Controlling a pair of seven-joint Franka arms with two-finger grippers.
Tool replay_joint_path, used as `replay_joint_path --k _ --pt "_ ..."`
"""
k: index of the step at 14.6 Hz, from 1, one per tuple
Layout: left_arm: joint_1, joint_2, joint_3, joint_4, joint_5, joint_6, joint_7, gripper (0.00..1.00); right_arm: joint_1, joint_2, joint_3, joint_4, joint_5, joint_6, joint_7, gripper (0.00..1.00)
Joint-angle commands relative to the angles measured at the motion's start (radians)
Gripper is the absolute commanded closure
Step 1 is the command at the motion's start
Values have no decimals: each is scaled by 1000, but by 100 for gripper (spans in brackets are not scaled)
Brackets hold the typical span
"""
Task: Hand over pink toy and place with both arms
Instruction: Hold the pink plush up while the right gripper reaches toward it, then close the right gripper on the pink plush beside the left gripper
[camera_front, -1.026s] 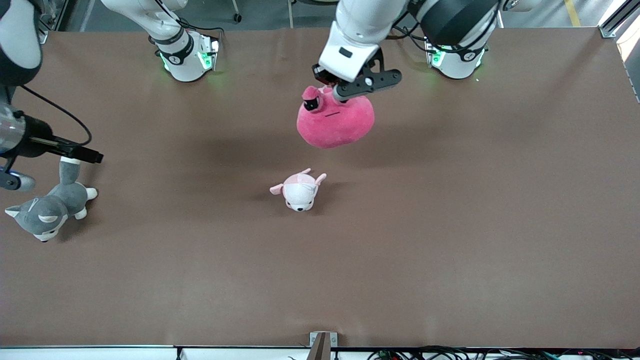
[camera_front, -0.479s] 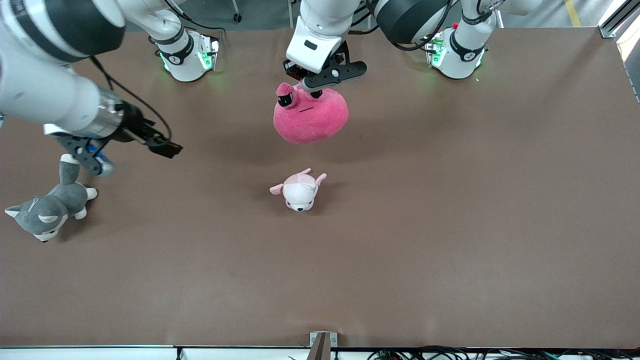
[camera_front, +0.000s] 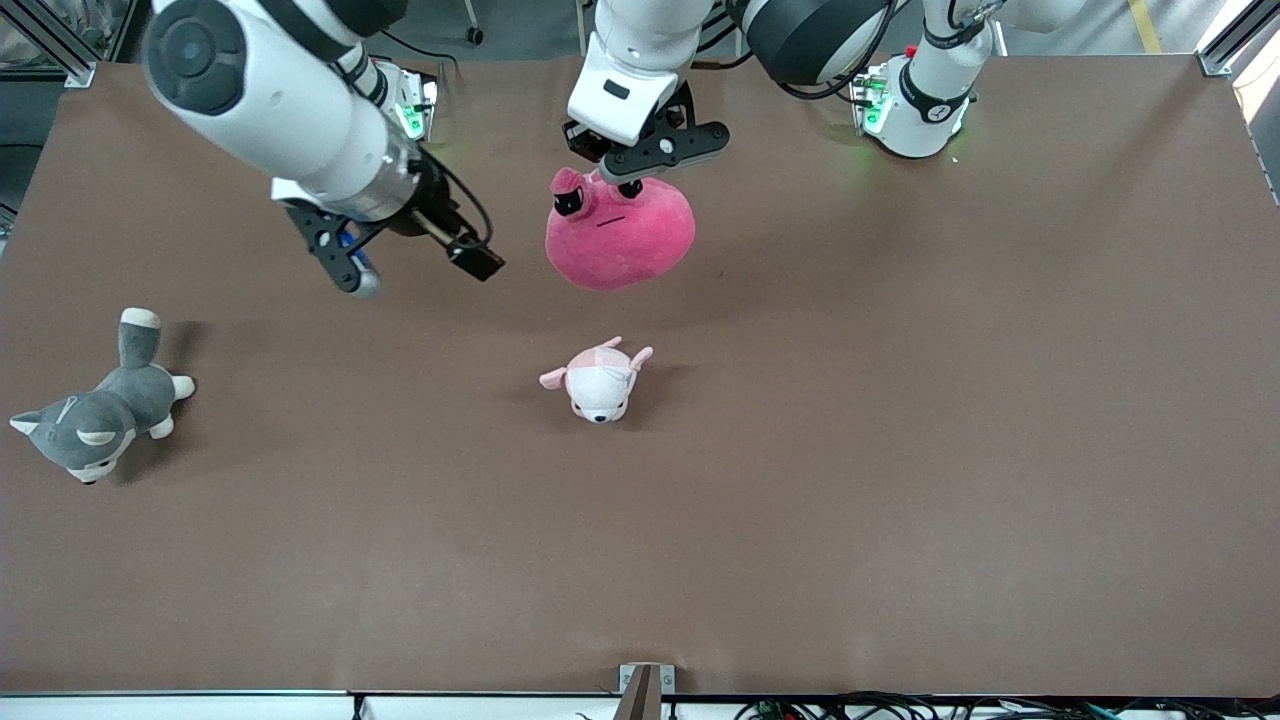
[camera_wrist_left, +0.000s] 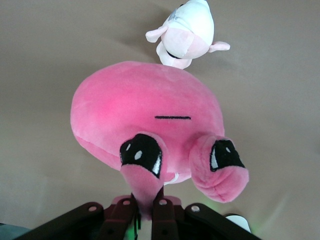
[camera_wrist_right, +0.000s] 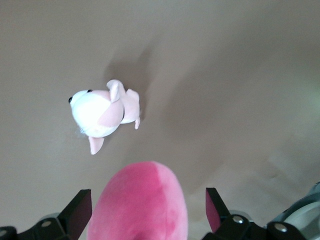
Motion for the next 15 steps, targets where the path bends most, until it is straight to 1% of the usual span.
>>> replay_joint_path --k 1,3,4,7,12,15 --pt "-14 6 8 27 16 -1 -17 100 54 -28 -13 -72 52 66 48 0" --pt "-14 6 8 26 16 -2 -17 100 74 -45 -11 -110 100 124 84 0" --pt "-14 6 6 26 16 -2 -17 100 88 -50 -11 -115 105 132 102 0" --pt "-14 4 6 26 16 -2 -17 100 102 -60 -11 -114 108 132 108 0" --pt "-14 3 6 26 16 -2 -17 100 119 -77 -11 -117 108 120 108 10" --pt "-14 3 6 26 16 -2 -17 100 139 -77 -11 -120 108 121 110 10"
